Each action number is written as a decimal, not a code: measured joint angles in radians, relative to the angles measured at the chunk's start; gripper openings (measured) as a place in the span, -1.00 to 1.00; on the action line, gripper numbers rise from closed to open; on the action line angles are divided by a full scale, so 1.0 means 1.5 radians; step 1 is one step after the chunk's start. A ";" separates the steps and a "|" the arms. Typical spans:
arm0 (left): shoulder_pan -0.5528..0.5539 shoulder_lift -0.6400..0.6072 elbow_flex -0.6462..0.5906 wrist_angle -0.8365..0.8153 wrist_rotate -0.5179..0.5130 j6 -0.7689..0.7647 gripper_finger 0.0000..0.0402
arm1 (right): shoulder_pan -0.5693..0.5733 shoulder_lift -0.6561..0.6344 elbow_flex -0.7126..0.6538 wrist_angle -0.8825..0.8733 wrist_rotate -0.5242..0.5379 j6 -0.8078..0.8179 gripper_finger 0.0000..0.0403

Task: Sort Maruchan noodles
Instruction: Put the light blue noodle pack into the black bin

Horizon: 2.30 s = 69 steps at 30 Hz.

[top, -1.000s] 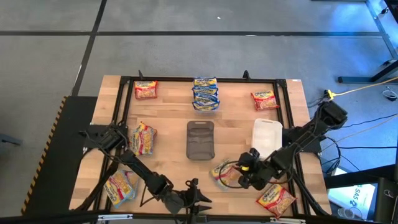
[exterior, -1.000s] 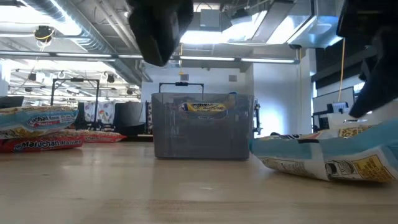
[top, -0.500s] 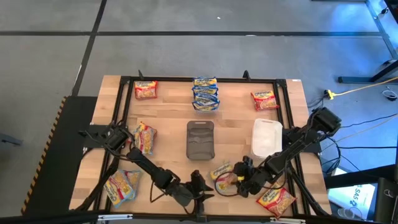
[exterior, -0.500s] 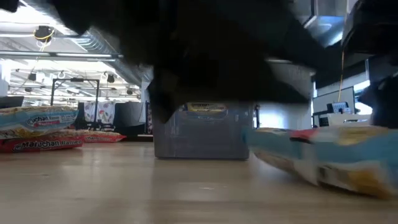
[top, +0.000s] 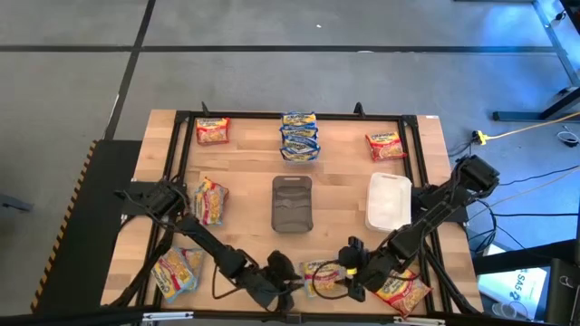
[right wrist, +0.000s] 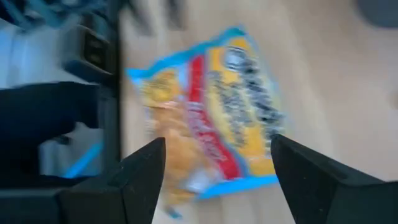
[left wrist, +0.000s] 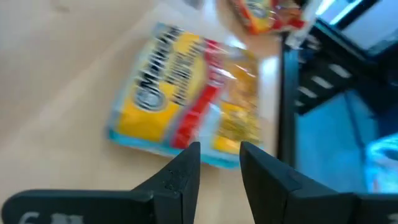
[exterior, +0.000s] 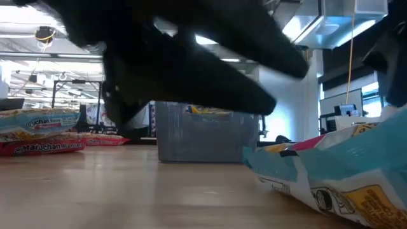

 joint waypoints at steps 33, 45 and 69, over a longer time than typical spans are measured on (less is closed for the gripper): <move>-0.013 0.010 0.000 0.145 -0.027 0.187 -0.46 | -0.066 -0.067 -0.081 0.016 -0.099 0.118 0.33; 0.028 0.101 -0.001 0.209 0.042 0.182 -0.46 | 0.023 0.009 -0.199 0.291 -0.049 0.370 0.33; 0.047 0.109 -0.001 0.190 0.059 0.184 -0.46 | 0.017 0.116 -0.187 0.544 0.115 0.277 0.33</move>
